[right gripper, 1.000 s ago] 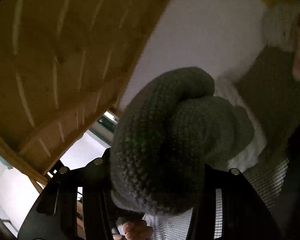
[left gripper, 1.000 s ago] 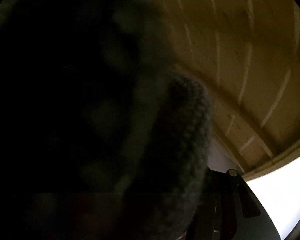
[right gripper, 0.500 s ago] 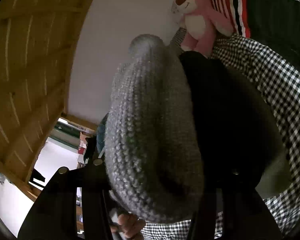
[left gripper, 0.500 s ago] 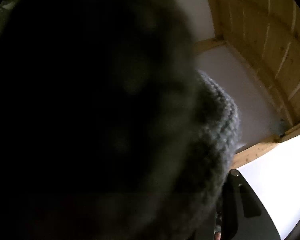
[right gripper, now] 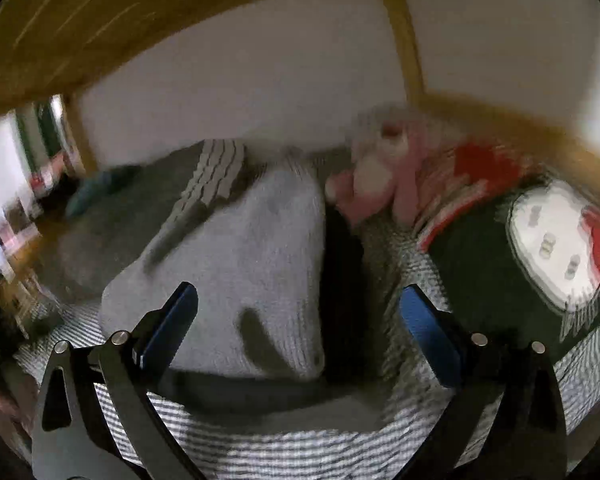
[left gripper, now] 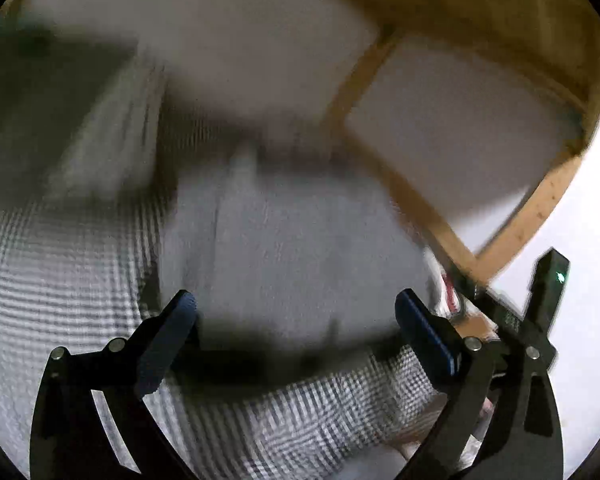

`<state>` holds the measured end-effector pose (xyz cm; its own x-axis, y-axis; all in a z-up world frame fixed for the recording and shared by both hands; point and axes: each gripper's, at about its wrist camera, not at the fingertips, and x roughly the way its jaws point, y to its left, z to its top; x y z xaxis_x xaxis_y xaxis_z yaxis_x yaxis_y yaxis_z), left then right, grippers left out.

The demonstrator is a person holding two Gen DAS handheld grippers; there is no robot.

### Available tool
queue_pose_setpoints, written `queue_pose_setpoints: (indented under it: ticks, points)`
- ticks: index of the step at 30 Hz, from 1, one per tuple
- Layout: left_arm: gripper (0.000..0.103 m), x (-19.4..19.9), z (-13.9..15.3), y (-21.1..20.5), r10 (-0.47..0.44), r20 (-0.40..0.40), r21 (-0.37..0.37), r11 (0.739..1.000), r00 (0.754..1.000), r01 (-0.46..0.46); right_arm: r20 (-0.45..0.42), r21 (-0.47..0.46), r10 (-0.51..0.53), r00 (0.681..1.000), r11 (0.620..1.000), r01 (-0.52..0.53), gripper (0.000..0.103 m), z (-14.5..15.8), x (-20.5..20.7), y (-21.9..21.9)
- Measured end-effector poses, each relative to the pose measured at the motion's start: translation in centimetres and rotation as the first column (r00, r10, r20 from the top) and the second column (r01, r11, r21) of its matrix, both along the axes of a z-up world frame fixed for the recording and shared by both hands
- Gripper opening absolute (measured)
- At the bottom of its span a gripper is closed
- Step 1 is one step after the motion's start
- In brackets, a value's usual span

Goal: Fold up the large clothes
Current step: 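Place the folded sweater on top of the clothes stack and open both tools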

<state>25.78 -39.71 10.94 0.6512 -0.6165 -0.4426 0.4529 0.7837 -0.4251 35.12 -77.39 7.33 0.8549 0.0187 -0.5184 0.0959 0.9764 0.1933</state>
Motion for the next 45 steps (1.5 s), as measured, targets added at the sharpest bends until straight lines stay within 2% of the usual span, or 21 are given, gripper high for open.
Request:
queue_pose_setpoints:
  ticks: [1, 3, 5, 6, 7, 9, 10, 11, 12, 13, 14, 16, 17, 20, 22, 27, 30, 32, 33, 38, 45]
  points:
    - [0.098, -0.4, 2.4, -0.6, 0.028, 0.073, 0.049, 0.998, 0.997, -0.032, -0.005, -0.073, -0.009, 1.0, 0.997, 0.009, 0.1, 1.5, 1.1, 1.1]
    - [0.098, 2.5, 5.3, -3.8, 0.063, 0.151, 0.132, 0.988, 0.987, -0.083, -0.051, -0.141, -0.047, 0.998, 0.989, 0.039, 0.1, 3.4, 4.1, 2.5]
    - [0.098, 10.2, 6.2, -7.5, 0.137, 0.168, 0.249, 0.952, 0.976, -0.177, -0.167, -0.145, -0.095, 0.981, 0.987, 0.071, 0.1, 4.1, 9.1, 3.2]
    - [0.098, 13.3, 5.7, -9.2, 0.177, 0.125, 0.33, 0.92, 0.976, -0.209, -0.217, -0.139, -0.109, 0.97, 0.987, 0.08, 0.1, 4.0, 11.3, 3.4]
    - [0.098, 16.4, 4.2, -11.0, 0.189, 0.049, 0.417, 0.888, 0.981, -0.192, -0.286, -0.148, -0.106, 0.952, 0.987, 0.066, 0.1, 3.3, 14.2, 3.7]
    - [0.098, 19.8, 0.9, -13.7, 0.177, -0.074, 0.5, 0.858, 0.981, -0.117, -0.402, -0.189, -0.121, 0.907, 0.981, 0.047, 0.1, 0.7, 18.0, 3.8]
    - [0.098, 20.9, -1.4, -14.4, 0.182, -0.119, 0.537, 0.839, 0.976, -0.09, -0.455, -0.238, -0.149, 0.878, 0.97, 0.041, 0.1, -1.4, 19.4, 3.8]
    - [0.098, 21.9, -5.1, -15.2, 0.183, -0.189, 0.594, 0.804, 0.965, -0.036, -0.489, -0.234, -0.139, 0.861, 0.972, 0.024, 0.1, -3.3, 20.0, 3.3]
    - [0.099, 22.3, -7.1, -14.3, 0.166, -0.23, 0.565, 0.825, 0.959, -0.008, -0.5, -0.198, -0.117, 0.858, 0.98, 0.018, 0.1, -4.3, 20.2, 2.7]
    - [0.099, 25.3, -7.7, -13.7, 0.164, -0.255, 0.523, 0.852, 0.953, -0.006, -0.513, -0.127, -0.078, 0.855, 0.992, 0.014, 0.1, -5.5, 20.2, 1.5]
    - [0.099, 25.6, -8.9, -12.9, 0.154, -0.29, 0.457, 0.889, 0.945, -0.004, -0.516, -0.081, -0.046, 0.855, 0.997, 0.005, 0.1, -6.6, 19.9, 0.9]
    - [0.099, 28.1, -10.0, -13.0, 0.14, -0.323, 0.418, 0.908, 0.936, 0.009, -0.519, -0.049, -0.023, 0.854, 0.999, -0.003, 0.1, -8.2, 19.9, 0.1]
    - [0.099, 29.3, -11.3, -13.6, 0.141, -0.321, 0.427, 0.904, 0.936, 0.011, -0.517, -0.057, -0.023, 0.856, 0.998, -0.007, 0.1, -8.7, 20.0, -0.1]
    - [0.099, 28.5, -11.4, -15.5, 0.16, -0.256, 0.508, 0.861, 0.953, -0.008, -0.521, -0.031, -0.016, 0.853, 1.0, 0.0, 0.1, -9.6, 20.2, -0.5]
    - [0.099, 29.2, -11.1, -16.3, 0.169, -0.229, 0.535, 0.844, 0.959, -0.021, -0.521, -0.019, -0.017, 0.854, 1.0, 0.008, 0.1, -10.3, 20.3, -0.9]
    - [0.099, 31.2, -10.8, -15.7, 0.164, -0.238, 0.531, 0.847, 0.957, -0.013, -0.518, 0.025, -0.012, 0.855, 0.999, 0.03, 0.1, -10.4, 19.9, -1.3]
    - [0.098, 30.4, -8.5, -13.9, 0.15, -0.253, 0.46, 0.888, 0.956, -0.017, -0.464, 0.037, -0.047, 0.885, 0.997, 0.072, 0.1, -7.7, 18.4, -0.9]
    - [0.098, 28.0, -5.7, -11.5, 0.119, -0.248, 0.369, 0.929, 0.962, -0.02, -0.417, -0.005, -0.089, 0.905, 0.995, 0.096, 0.1, -5.4, 16.6, 0.2]
    - [0.098, 26.6, -4.6, -10.5, 0.111, -0.235, 0.352, 0.936, 0.966, -0.022, -0.371, -0.015, -0.104, 0.923, 0.994, 0.106, 0.1, -3.7, 15.0, 1.2]
    - [0.098, 17.7, -1.4, -7.6, 0.079, -0.134, 0.414, 0.91, 0.988, -0.017, -0.296, -0.031, -0.134, 0.946, 0.991, 0.131, 0.1, 0.1, 9.2, 5.3]
    - [0.098, 6.3, -1.8, -3.0, 0.053, -0.093, 0.428, 0.904, 0.994, -0.009, -0.294, -0.1, -0.102, 0.95, 0.992, 0.076, 0.1, -0.2, 0.3, 10.6]
